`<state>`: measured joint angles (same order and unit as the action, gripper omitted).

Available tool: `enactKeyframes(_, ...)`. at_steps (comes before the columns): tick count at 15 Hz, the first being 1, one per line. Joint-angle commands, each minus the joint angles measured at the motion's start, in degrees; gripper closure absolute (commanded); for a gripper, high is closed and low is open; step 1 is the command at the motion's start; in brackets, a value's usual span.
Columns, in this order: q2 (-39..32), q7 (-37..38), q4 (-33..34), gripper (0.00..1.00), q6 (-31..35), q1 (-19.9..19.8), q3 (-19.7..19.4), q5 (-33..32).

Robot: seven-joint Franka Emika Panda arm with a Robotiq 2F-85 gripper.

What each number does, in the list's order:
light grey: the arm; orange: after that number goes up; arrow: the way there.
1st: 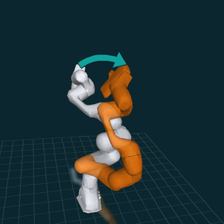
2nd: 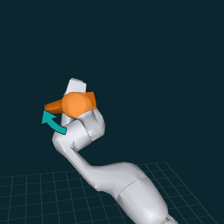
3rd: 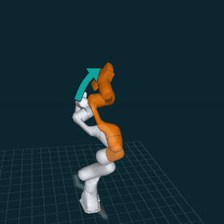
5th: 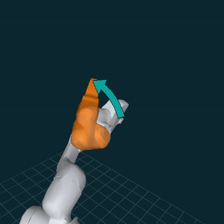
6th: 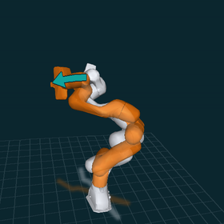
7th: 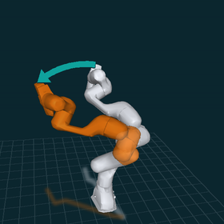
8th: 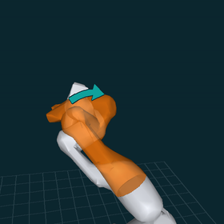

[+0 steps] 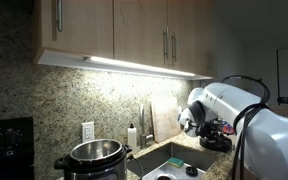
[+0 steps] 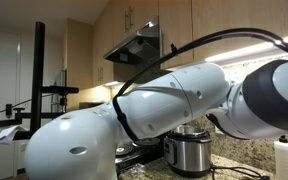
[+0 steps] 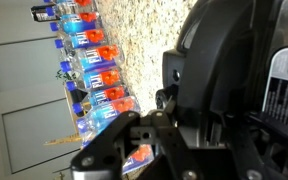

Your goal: Pick up the lid from the cooker and put it on the counter

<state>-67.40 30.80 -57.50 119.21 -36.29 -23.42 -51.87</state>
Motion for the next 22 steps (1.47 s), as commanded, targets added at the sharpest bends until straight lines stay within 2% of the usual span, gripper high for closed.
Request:
enactKeyframes(1, -0.5, -0.8, 2.8, 0.68, -2.4, -0.3, -0.6, 0.2)
enactKeyframes(11, -0.7, -2.0, 4.1, 0.04, -5.6, -0.3, -0.3, 0.3)
enactKeyframes(13, -0.9, -2.6, 4.3, 0.0, -6.3, -0.3, 0.1, 0.4)
enactKeyframes(17, -0.3, -3.5, 3.5, 0.0, -7.0, 0.2, 0.6, 0.4)
enactKeyframes(22, 1.9, -2.9, 0.5, 0.0, -5.7, 3.0, 0.6, -0.7)
